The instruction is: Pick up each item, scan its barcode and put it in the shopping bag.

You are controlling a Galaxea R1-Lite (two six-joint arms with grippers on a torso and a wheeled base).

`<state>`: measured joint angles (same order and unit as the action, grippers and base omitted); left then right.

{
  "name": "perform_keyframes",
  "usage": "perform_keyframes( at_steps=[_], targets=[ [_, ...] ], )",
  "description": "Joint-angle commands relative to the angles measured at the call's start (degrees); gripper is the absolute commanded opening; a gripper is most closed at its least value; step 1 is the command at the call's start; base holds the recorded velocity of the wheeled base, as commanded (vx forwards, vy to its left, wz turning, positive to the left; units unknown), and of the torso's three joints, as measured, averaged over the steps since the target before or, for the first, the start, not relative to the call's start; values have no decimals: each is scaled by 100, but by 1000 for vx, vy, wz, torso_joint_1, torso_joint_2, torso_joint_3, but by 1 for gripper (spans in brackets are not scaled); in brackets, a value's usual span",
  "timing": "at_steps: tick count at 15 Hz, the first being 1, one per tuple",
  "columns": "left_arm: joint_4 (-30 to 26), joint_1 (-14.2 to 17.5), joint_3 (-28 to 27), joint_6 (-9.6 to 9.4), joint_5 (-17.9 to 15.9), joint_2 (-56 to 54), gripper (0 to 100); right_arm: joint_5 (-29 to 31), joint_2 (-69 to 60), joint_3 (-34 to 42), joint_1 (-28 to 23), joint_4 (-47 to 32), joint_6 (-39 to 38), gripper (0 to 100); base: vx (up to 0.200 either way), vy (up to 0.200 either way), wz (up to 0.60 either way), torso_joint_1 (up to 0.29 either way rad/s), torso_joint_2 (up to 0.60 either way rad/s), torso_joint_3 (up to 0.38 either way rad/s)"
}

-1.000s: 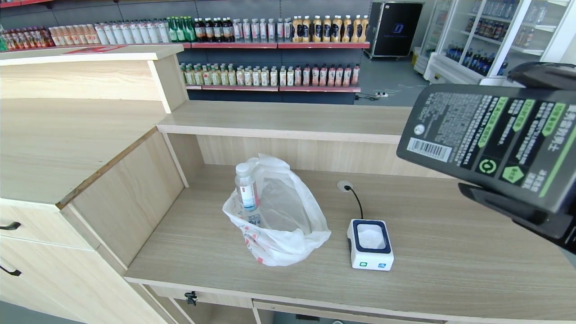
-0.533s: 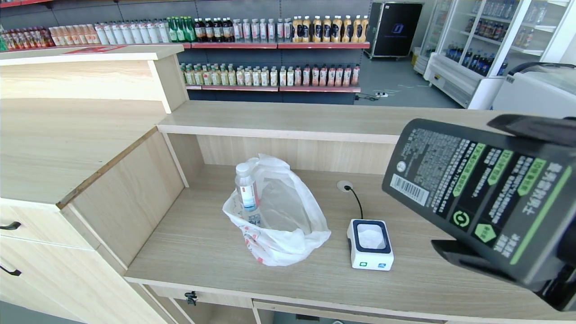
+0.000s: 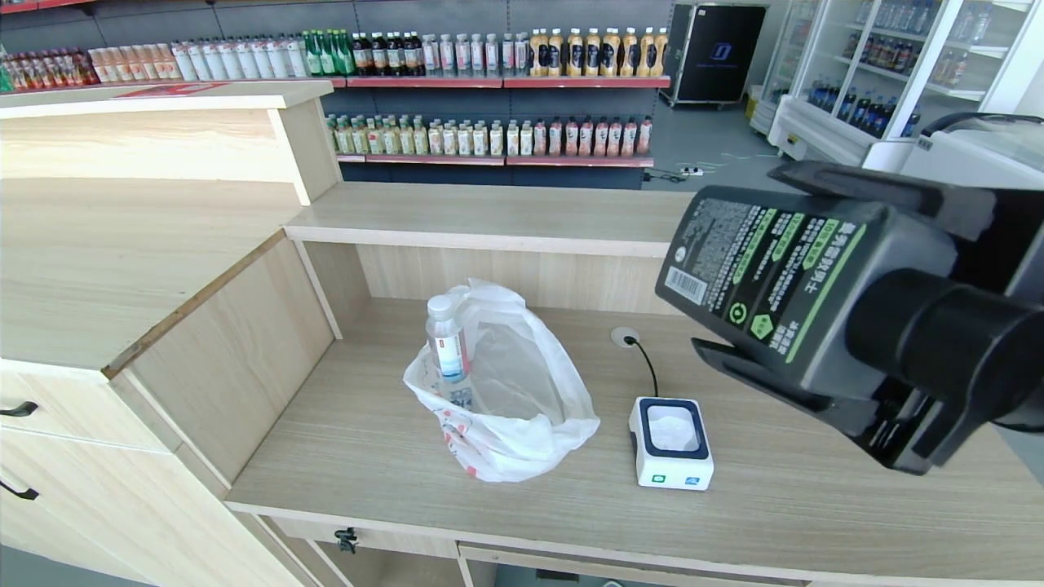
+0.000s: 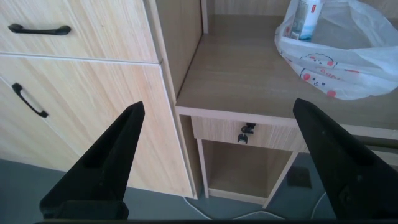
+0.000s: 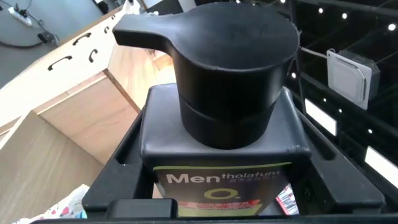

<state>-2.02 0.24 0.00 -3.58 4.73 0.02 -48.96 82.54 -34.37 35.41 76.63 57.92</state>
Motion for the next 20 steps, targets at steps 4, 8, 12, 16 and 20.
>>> perform_keyframes(
  at_steps=[4, 8, 12, 16, 20],
  targets=[
    [0, 2, 0, -2, 2, -2, 100, -17, 1141, -466, 466, 968, -158, 0, 0, 0, 0, 0, 0, 0],
    [0, 2, 0, -2, 2, -2, 100, -343, 1537, -562, 466, 1152, -79, 0, 0, 0, 0, 0, 0, 0],
    [0, 2, 0, -2, 2, -2, 100, -536, 1809, -756, 440, 1152, -26, 0, 0, 0, 0, 0, 0, 0],
    [0, 2, 0, -2, 2, -2, 100, -562, 2108, -1257, 475, 1135, -149, 0, 0, 0, 0, 0, 0, 0],
    [0, 2, 0, -2, 2, -2, 100, -685, 2310, -1450, 625, 1135, -255, 0, 0, 0, 0, 0, 0, 0]
  ],
)
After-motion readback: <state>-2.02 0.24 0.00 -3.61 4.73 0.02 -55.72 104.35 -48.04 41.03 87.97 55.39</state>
